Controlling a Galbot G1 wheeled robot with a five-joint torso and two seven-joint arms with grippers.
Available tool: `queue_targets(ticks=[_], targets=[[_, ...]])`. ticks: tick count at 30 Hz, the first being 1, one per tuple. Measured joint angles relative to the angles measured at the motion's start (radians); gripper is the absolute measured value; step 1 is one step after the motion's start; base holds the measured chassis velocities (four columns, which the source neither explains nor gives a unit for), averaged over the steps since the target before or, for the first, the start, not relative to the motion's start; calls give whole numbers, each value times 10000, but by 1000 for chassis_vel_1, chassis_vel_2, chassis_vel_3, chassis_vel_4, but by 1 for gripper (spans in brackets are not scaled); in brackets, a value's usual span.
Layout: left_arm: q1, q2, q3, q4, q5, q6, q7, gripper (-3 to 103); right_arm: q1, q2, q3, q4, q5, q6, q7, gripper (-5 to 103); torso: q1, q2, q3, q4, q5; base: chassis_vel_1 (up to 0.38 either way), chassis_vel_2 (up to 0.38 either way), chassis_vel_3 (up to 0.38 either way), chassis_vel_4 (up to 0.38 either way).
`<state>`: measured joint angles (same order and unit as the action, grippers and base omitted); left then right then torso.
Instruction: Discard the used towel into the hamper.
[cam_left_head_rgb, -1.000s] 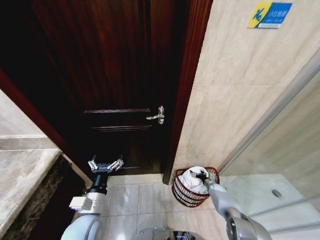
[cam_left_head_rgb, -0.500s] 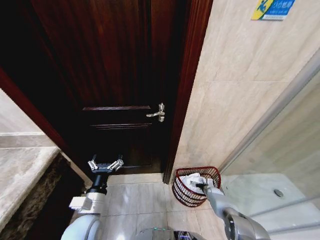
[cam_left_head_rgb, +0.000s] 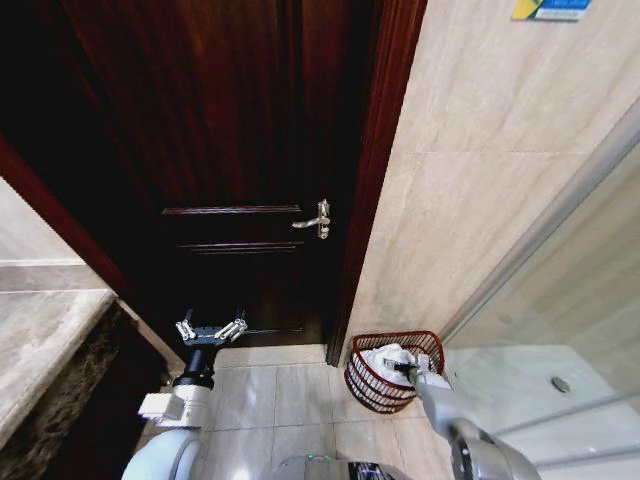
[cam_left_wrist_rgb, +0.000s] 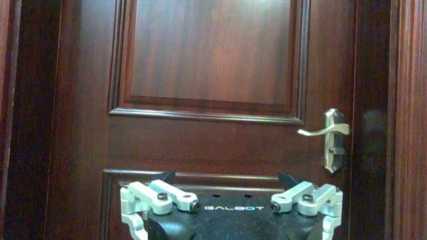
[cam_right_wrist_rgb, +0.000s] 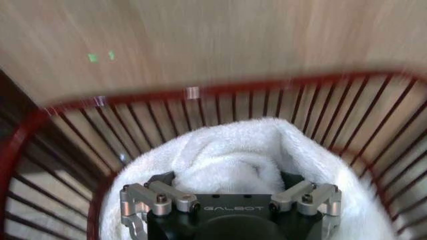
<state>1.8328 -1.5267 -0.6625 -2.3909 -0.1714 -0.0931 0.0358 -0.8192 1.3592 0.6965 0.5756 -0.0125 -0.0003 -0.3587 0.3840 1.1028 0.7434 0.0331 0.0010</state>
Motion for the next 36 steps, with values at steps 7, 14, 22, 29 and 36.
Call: queue_targets(ticks=[7, 14, 22, 29, 36], targets=[[0, -3, 0, 0, 0, 0, -1, 100, -3433, -378, -468, 5216, 1085, -927, 183, 100, 8, 35, 11, -6, -16, 0, 0, 0, 0], [0, -1, 0, 0, 0, 0, 0, 100, -5625, -278, -171, 7765, 1596, -721, 342, 100, 25, 64, 30, -5, -8, 0, 0, 0, 0], [1, -2, 0, 0, 0, 0, -1, 100, -7264, 152, 206, 9991, 1902, 16, 746, 100, 37, 92, 44, -2, -10, 0, 0, 0, 0], [1, -1, 0, 0, 0, 0, -1, 100, -8292, 550, 348, 11519, 1904, 668, 948, 100, 46, 107, 54, -2, -10, 0, 0, 0, 0], [0, -2, 0, 0, 0, 0, 0, 100, -9451, 1206, -3, 14015, 1541, 1049, 1335, 100, 49, 120, 59, 0, -13, 0, 0, 0, 0]])
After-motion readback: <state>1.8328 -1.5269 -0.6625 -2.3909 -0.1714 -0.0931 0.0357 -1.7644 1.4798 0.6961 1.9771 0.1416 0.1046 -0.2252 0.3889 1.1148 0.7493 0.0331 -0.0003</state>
